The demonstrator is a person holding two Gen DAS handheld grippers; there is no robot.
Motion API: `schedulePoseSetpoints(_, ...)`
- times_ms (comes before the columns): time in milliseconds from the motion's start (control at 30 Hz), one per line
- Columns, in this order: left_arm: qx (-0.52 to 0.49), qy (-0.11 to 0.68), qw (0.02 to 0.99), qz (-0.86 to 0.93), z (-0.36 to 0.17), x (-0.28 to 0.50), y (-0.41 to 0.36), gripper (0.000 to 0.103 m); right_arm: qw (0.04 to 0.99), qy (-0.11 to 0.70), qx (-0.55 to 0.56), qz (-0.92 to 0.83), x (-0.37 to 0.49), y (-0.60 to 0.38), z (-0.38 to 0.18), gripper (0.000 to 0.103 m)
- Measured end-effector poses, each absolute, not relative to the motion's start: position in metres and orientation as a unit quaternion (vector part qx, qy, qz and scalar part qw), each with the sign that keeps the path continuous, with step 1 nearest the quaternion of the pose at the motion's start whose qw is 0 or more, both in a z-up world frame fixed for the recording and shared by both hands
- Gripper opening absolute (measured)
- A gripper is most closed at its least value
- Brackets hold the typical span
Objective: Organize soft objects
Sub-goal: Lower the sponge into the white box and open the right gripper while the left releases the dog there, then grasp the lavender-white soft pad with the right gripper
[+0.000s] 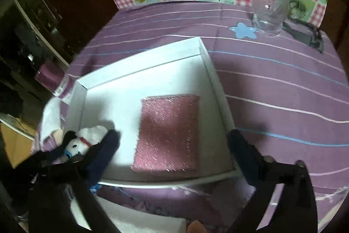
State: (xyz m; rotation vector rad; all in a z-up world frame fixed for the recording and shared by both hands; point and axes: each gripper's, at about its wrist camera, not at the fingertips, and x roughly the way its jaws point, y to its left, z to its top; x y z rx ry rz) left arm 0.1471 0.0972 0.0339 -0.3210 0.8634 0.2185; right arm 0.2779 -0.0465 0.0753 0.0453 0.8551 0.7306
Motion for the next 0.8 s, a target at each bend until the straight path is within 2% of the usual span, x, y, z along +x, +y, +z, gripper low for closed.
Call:
schedulePoseSetpoints(33,-0.158,0.407,0.893,0.104,0.037,0.145,0.098,0.074,0.853,0.405,0.007,0.33,0.278,-0.048,0.076,0.069)
schedulePoseSetpoints(67,-0.159,0.399,0.897,0.104,0.041,0.142,0.099,0.076,0.853,0.405,0.005,0.327,0.279,-0.049,0.076,0.067)
schedulePoseSetpoints(300,-0.12,0.389,0.901,0.15,0.057,0.135,0.095,0.078,0.872,0.379,-0.016,0.308,0.277,-0.057,0.087,0.062)
schedulePoseSetpoints(367,-0.122,0.383,0.902,0.159,0.059,0.133,0.098,0.078,0.884,0.373,-0.047,0.278,0.277,-0.057,0.086,0.057)
schedulePoseSetpoints(500,-0.14,0.387,0.897,0.163,0.055,0.132,0.107,0.078,0.885,0.39,-0.069,0.243,0.286,-0.057,0.074,0.038)
schedulePoseSetpoints(533,-0.139,0.39,0.896,0.164,0.053,0.133,0.108,0.078,0.886,0.396,-0.074,0.23,0.29,-0.057,0.07,0.03)
schedulePoseSetpoints(633,-0.141,0.402,0.891,0.159,0.046,0.137,0.109,0.078,0.867,0.436,-0.059,0.232,0.299,-0.061,0.06,0.018)
schedulePoseSetpoints(800,-0.16,0.419,0.882,0.142,0.036,0.141,0.112,0.078,0.844,0.467,-0.013,0.264,0.309,-0.073,0.048,0.016)
